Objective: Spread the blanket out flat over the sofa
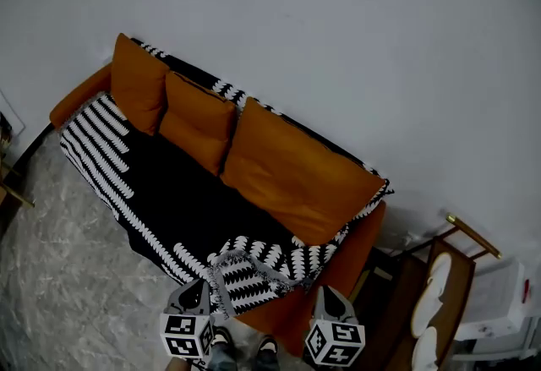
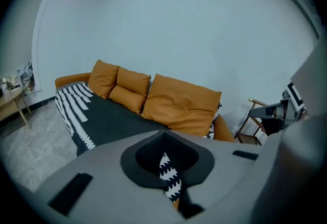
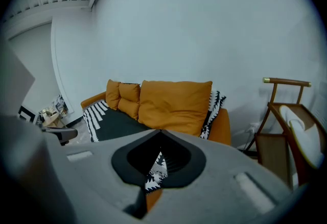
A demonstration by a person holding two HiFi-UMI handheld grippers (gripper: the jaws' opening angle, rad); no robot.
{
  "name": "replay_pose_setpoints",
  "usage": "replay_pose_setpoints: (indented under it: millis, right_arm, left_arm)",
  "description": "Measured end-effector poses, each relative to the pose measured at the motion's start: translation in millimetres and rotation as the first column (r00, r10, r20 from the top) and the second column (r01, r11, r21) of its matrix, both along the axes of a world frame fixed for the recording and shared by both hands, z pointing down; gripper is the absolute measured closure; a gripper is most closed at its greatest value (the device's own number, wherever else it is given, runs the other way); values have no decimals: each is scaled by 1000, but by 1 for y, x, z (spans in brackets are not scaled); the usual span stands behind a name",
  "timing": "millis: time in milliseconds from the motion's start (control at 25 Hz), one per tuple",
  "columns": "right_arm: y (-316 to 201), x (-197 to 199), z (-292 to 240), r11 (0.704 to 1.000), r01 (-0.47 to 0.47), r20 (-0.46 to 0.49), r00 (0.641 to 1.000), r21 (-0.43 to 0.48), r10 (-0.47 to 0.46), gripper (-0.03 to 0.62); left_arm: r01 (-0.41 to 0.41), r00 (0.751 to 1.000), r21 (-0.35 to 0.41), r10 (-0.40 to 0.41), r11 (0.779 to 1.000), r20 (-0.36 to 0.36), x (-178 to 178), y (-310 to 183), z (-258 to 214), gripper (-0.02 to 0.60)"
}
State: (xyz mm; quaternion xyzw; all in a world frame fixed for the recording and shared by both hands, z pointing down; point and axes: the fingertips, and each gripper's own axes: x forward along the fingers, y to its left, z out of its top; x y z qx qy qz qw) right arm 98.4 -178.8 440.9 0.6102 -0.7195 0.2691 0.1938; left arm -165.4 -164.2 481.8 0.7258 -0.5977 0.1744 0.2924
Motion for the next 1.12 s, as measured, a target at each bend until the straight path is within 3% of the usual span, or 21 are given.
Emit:
replay_pose_setpoints:
  millis: [520,760,1120]
  right_arm:
    - [-11,7,134,995,41,-5,999,-90,-42,589]
    - [-15,5,145,993,30,5,1000,-113,-30,589]
    - [-13,-2,144,992,19,-3,1000,-128,-20,589]
  left_arm:
    - [-33,999,-55,33,998,3,26,-11,126,583]
    - [-39,999,-80,39,996,-3,25,-13,140,583]
    - [-76,996,-57,73,996,-40,15,-24,137,583]
